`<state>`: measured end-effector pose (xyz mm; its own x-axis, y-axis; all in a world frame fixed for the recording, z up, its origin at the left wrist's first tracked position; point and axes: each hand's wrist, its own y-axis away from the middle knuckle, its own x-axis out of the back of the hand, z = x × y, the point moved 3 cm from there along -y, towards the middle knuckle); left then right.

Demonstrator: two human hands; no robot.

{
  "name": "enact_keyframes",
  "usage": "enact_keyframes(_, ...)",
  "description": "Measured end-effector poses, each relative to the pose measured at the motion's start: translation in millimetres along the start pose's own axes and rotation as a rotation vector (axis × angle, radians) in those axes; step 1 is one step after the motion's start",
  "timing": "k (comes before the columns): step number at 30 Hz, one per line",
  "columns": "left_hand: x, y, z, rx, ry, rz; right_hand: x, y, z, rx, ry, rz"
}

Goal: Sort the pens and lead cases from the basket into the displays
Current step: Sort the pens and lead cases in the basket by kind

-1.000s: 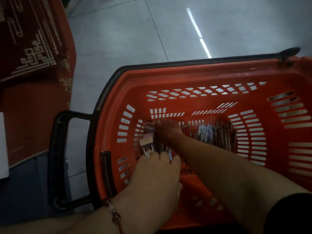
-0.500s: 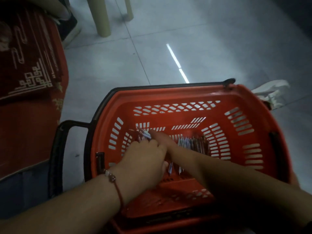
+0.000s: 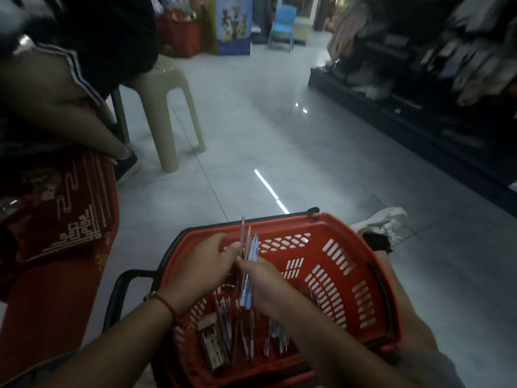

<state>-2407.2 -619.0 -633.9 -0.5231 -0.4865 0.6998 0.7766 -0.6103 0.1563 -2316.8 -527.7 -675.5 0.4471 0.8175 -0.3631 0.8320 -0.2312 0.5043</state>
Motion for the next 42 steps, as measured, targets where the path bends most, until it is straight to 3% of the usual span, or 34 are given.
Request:
enact_keyframes(4, -20, 32, 22, 0.123, 0.618, -0.443, 6, 51, -14, -0.115, 0.04, -0.091)
enact_keyframes(7, -29, 55, 39, 0.165, 0.778, -0.578, 18, 78, -18, -0.207, 0.024, -0.159)
enact_keyframes(14, -32, 65, 62, 0.139, 0.625, -0.489, 29, 106, -24, -0.269, 0.049, -0.221)
enact_keyframes(19, -24, 49, 60, 0.225, 0.815, -0.31, 36, 111, -25, -0.234, 0.067, -0.23)
enact_keyframes(23, -25, 40, 52, 0.261, 0.897, -0.239, 45, 115, -23, -0.224, 0.268, -0.273)
enact_keyframes(27, -21, 33, 43, 0.262, 0.793, -0.207, 59, 109, -22, -0.217, 0.28, -0.139)
enact_keyframes(29, -20, 33, 41, 0.263, 0.715, -0.238, 69, 103, -17, -0.247, 0.166, -0.05)
enact_keyframes(32, -24, 32, 36, 0.19, 0.451, -0.276, 92, 93, -13, -0.225, 0.054, 0.107)
enact_keyframes(36, -35, 30, 23, -0.038, -0.142, -0.247, 116, 97, -25, -0.034, 0.54, 0.312)
enact_keyframes(38, -41, 30, 17, -0.045, -0.199, -0.287, 124, 96, -27, 0.034, 0.516, 0.315)
enact_keyframes(42, -43, 33, 8, -0.133, -0.468, -0.303, 127, 98, -30, 0.058, 0.232, 0.261)
